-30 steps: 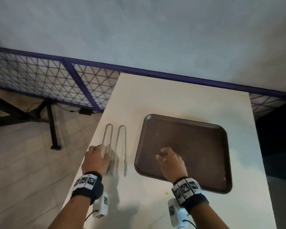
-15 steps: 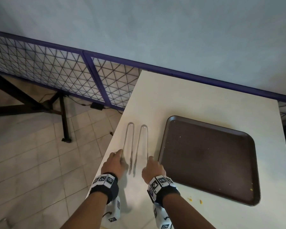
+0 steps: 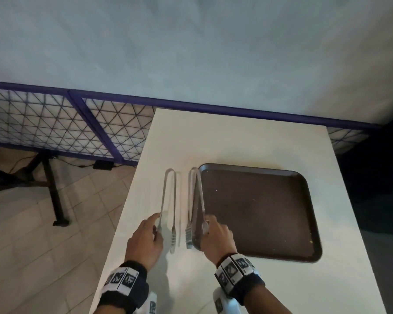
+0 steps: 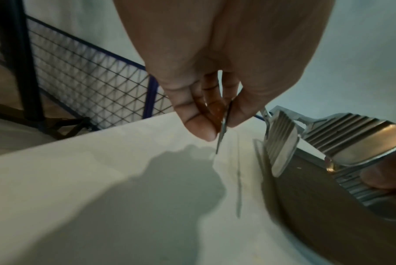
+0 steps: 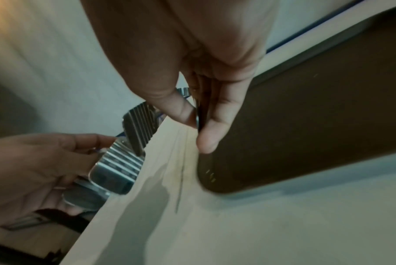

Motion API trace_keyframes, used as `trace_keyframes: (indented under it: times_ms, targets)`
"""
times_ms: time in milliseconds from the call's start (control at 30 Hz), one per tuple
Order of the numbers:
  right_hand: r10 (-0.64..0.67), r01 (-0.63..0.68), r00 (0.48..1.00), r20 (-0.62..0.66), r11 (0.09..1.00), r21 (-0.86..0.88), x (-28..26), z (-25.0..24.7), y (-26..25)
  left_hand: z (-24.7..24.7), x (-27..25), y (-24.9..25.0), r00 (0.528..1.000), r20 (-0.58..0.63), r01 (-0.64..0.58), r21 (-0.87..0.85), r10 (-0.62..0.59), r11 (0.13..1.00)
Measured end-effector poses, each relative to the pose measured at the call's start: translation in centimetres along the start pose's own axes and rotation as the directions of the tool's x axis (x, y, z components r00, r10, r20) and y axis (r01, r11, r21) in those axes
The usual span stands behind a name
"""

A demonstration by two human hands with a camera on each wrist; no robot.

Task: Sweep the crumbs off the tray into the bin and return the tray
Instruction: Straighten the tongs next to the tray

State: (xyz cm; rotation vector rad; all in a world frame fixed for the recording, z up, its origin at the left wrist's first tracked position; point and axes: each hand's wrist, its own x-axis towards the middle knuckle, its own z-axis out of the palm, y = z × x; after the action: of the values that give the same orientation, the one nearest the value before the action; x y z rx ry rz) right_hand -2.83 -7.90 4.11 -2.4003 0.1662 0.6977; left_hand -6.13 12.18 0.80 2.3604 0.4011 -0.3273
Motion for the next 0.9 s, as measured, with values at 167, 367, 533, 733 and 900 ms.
trace_keyframes:
  times_ms: [167, 367, 533, 733, 900]
  targets:
    - [0.082, -0.095, 0.985, -0.151, 0.993, -0.076, -0.2, -5.2, 6.3, 5.2, 1.1, 6.4, 0.992, 0.082, -0.095, 0.036, 0.091, 0.995]
    - [0.181, -0.211, 0.971, -0.159, 0.957, -0.197, 0.8, -9.2, 12.8, 11.5, 2.1, 12.0, 0.984, 0.154, -0.112, 0.179, 0.085, 0.977]
    - [0.199, -0.226, 0.972, -0.123, 0.939, -0.261, 1.9, -10.3, 16.3, 14.5, 2.4, 14.5, 0.986, 0.164, -0.043, 0.238, 0.003, 0.970]
    - [0.200, -0.216, 0.976, -0.086, 0.939, -0.268, 3.1, -10.8, 18.3, 16.4, 2.6, 15.7, 0.987, 0.133, 0.047, 0.289, -0.089, 0.956]
    - [0.179, -0.199, 0.978, -0.112, 0.957, -0.212, 3.1, -11.3, 19.3, 16.2, 2.8, 16.0, 0.984, 0.126, 0.085, 0.278, -0.124, 0.957]
